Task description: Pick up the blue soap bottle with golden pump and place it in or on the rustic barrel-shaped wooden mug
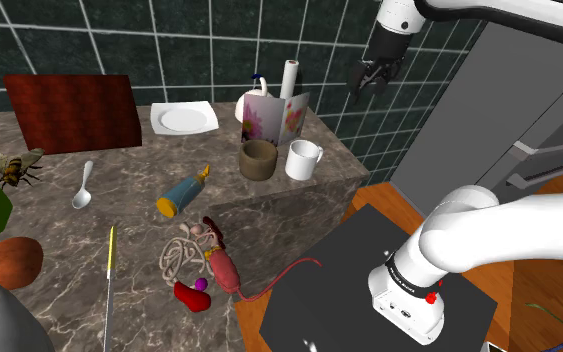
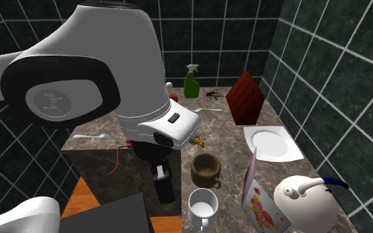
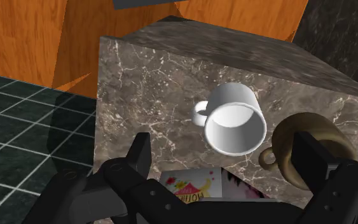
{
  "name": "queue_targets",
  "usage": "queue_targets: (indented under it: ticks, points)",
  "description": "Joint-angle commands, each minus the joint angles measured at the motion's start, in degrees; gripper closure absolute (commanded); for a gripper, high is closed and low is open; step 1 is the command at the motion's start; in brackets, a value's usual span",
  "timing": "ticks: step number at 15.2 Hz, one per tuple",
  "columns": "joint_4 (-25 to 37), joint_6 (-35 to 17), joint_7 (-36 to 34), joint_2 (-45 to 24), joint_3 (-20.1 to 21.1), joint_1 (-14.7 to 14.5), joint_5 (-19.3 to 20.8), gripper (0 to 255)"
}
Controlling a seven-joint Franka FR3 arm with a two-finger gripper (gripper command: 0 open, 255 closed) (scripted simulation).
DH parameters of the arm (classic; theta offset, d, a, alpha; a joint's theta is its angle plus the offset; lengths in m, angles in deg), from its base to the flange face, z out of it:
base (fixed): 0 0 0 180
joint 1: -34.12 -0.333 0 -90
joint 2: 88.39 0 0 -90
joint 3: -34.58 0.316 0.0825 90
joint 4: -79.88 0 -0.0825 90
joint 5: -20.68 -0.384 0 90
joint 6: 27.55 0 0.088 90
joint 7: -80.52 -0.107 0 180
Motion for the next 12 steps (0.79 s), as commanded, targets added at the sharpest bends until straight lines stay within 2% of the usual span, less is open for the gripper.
queue_targets:
  ticks: [1,6,12]
  points:
    - [0.0,0.0,0.0,0.0,0.0,0.0,0.0,0]
    - [-3.46,-3.98,-11.29,-2.08,5.78,-0.06,-4.54,0]
    - [-4.73,-9.77,-24.51,-7.78,12.78,-0.09,-9.54,0]
